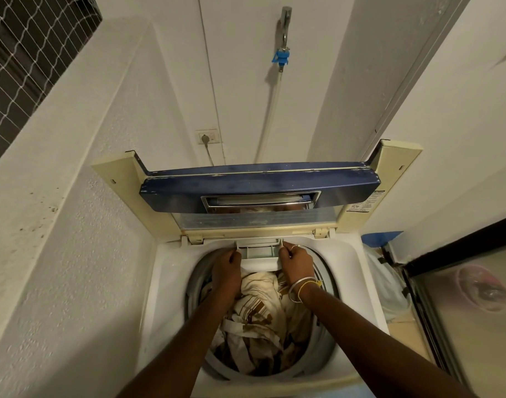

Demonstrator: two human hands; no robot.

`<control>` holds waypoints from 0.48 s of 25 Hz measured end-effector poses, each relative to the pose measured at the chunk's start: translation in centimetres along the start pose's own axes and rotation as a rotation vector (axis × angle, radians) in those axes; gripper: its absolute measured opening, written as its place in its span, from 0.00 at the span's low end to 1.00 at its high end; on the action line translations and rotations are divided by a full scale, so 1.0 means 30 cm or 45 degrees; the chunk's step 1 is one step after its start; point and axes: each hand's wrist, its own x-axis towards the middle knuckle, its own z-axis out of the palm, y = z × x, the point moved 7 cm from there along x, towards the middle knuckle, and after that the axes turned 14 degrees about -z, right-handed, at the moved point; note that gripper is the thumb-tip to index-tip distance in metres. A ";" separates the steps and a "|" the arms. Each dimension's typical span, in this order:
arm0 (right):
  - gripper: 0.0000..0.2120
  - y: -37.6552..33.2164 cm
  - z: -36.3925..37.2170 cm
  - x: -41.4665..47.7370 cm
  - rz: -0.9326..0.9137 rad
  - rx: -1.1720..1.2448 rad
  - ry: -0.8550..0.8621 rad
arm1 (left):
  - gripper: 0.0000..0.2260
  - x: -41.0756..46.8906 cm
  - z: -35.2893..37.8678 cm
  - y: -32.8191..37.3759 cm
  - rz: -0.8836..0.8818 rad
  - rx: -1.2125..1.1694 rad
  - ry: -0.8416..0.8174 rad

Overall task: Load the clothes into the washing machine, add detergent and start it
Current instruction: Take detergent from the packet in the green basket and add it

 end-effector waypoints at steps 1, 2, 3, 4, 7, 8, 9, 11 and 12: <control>0.12 -0.003 0.000 0.005 -0.007 -0.011 -0.004 | 0.13 0.002 0.000 0.005 -0.010 -0.019 -0.009; 0.12 -0.003 0.001 0.009 -0.015 -0.020 -0.009 | 0.11 0.003 0.000 0.006 -0.012 -0.027 -0.012; 0.12 -0.006 -0.001 0.010 -0.023 -0.027 -0.012 | 0.10 0.003 0.000 0.006 -0.005 -0.036 -0.011; 0.12 -0.008 -0.004 0.011 -0.028 -0.030 -0.012 | 0.09 0.000 0.001 0.007 0.006 -0.044 -0.009; 0.12 -0.004 -0.006 0.016 -0.009 0.012 -0.006 | 0.10 -0.003 -0.002 0.010 0.054 -0.040 0.021; 0.11 -0.002 -0.005 0.018 0.001 0.026 -0.005 | 0.10 -0.006 -0.003 0.014 0.059 -0.039 0.029; 0.11 -0.001 -0.004 0.019 0.011 0.042 0.004 | 0.09 -0.009 -0.004 0.020 0.054 -0.052 0.026; 0.08 0.007 0.001 0.021 0.041 0.121 0.053 | 0.09 -0.003 -0.003 0.032 0.056 -0.098 -0.006; 0.07 0.010 0.004 0.021 0.055 0.176 0.077 | 0.12 0.002 -0.001 0.031 0.065 -0.108 -0.009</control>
